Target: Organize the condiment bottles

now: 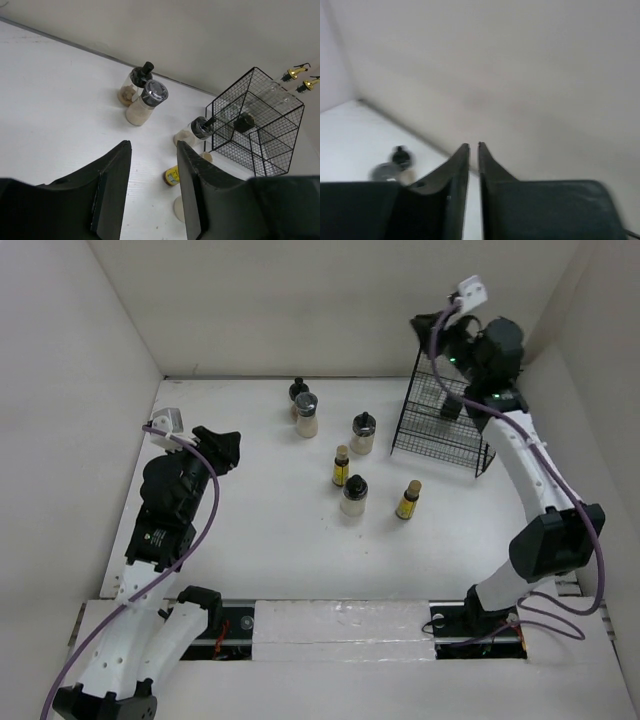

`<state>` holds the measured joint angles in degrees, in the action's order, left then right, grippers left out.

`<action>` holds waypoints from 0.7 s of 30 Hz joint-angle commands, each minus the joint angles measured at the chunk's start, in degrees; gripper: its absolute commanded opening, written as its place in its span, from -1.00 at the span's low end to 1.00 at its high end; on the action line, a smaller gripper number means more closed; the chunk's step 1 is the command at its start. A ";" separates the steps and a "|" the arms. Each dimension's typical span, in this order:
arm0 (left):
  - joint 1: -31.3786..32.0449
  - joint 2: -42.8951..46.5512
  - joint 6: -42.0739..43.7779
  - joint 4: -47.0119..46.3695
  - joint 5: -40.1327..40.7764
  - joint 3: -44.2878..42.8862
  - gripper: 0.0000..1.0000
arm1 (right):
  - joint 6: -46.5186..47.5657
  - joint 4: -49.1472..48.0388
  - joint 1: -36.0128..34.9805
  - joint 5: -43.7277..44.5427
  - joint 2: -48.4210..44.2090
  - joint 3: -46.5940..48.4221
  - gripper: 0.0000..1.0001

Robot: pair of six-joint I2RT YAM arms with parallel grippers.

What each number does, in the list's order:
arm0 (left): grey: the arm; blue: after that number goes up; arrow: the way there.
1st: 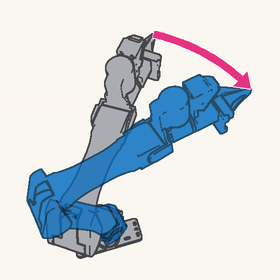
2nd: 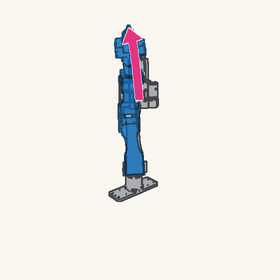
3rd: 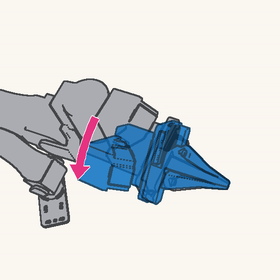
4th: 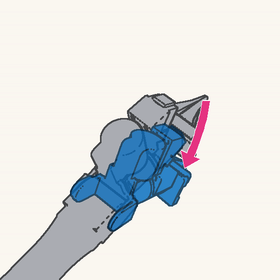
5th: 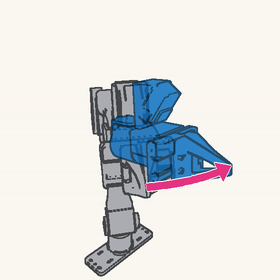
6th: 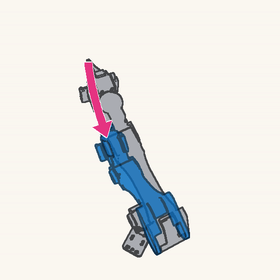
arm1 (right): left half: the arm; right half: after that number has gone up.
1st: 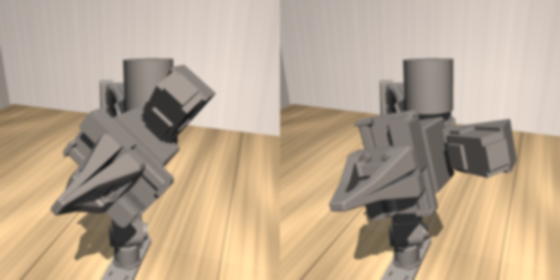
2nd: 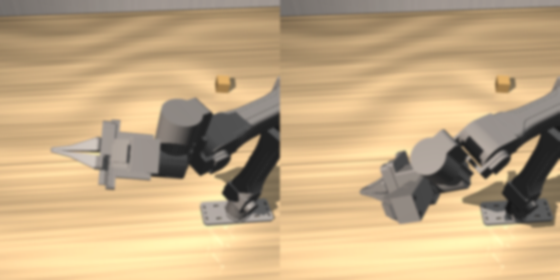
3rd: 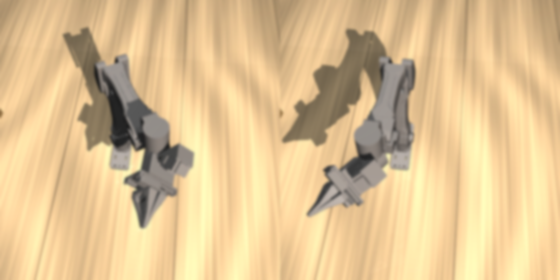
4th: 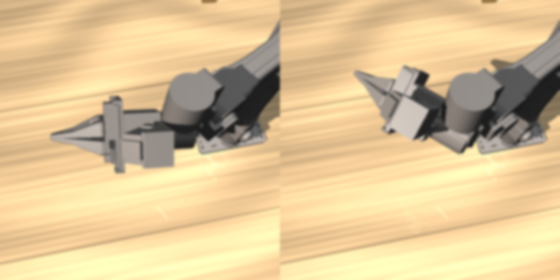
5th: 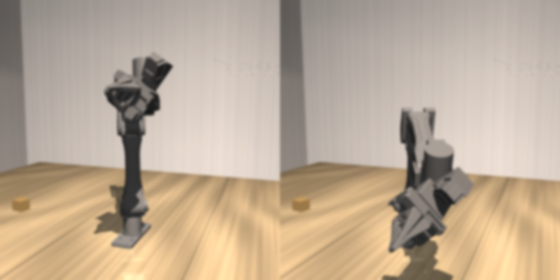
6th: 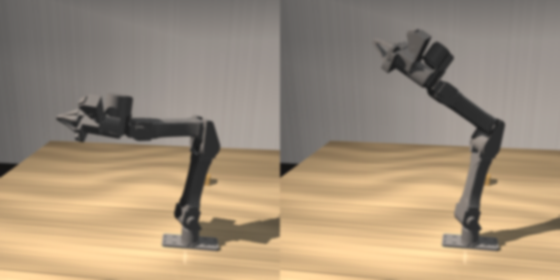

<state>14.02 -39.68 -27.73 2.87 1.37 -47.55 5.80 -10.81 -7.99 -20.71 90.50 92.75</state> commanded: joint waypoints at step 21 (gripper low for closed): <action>-0.31 1.80 0.48 -1.73 -0.49 -0.88 0.16 | 7.91 33.55 -24.35 7.88 43.17 34.76 1.00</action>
<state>14.02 -38.04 -27.55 2.85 1.65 -47.57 12.78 20.36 -31.68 -14.00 132.75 122.06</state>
